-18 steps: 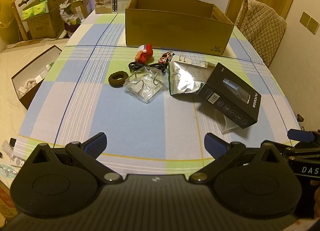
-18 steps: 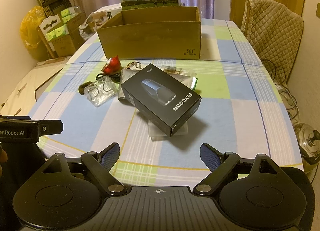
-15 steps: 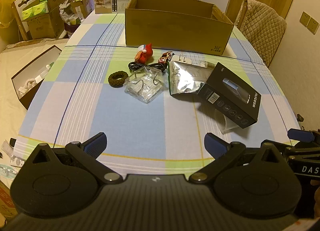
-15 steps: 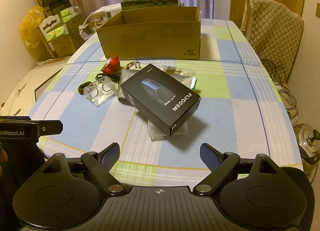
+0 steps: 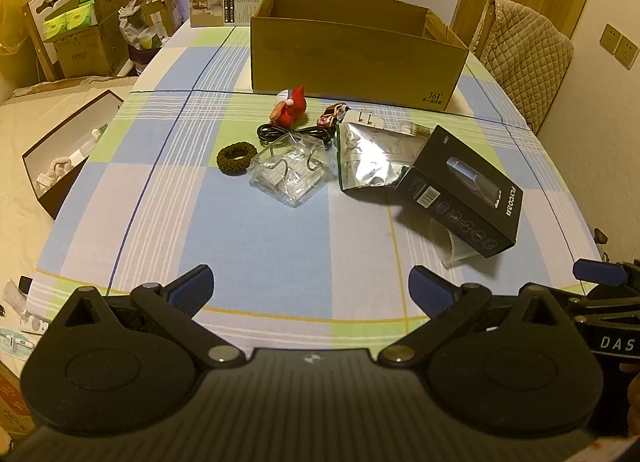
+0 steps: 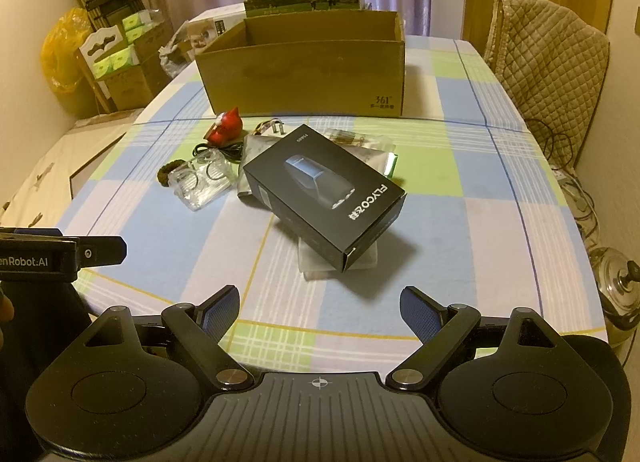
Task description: Organize objects
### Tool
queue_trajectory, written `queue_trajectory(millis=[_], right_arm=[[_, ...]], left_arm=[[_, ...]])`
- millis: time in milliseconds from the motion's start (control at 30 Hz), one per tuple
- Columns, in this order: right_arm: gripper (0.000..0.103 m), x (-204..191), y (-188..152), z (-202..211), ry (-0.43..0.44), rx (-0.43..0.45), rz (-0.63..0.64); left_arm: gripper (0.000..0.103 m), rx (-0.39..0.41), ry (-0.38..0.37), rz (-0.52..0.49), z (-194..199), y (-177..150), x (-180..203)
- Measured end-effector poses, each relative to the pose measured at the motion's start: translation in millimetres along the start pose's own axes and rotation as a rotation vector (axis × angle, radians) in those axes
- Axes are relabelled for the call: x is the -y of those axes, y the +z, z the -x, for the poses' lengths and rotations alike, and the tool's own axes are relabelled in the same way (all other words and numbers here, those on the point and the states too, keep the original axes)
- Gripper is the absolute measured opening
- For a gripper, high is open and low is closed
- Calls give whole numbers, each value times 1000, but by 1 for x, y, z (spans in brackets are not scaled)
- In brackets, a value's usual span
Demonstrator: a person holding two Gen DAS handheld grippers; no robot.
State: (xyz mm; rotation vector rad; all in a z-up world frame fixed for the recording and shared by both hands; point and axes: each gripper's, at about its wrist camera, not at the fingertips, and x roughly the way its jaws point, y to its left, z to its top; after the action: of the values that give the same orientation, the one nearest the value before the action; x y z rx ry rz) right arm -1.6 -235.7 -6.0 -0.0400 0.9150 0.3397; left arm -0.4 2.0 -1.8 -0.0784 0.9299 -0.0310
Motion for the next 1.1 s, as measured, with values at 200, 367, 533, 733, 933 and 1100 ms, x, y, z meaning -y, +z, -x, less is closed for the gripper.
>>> queue_trajectory(millis=[200, 367, 533, 733, 933, 1100], right_arm=[[85, -1, 1, -1, 2, -3, 5], [85, -1, 5, -3, 13, 1, 30], [85, -1, 15, -5, 47, 17, 132], [85, 1, 34, -13, 77, 11, 299], [85, 4, 47, -25, 89, -15, 380], [85, 5, 55, -35, 91, -31, 431]], left_arm=[[102, -2, -2, -2, 0, 1, -1], [102, -1, -1, -20, -2, 5, -5], [102, 3, -19, -57, -6, 13, -11], [102, 3, -32, -132, -12, 28, -17], [102, -22, -79, -192, -22, 40, -22], [102, -25, -116, -261, -28, 46, -23]])
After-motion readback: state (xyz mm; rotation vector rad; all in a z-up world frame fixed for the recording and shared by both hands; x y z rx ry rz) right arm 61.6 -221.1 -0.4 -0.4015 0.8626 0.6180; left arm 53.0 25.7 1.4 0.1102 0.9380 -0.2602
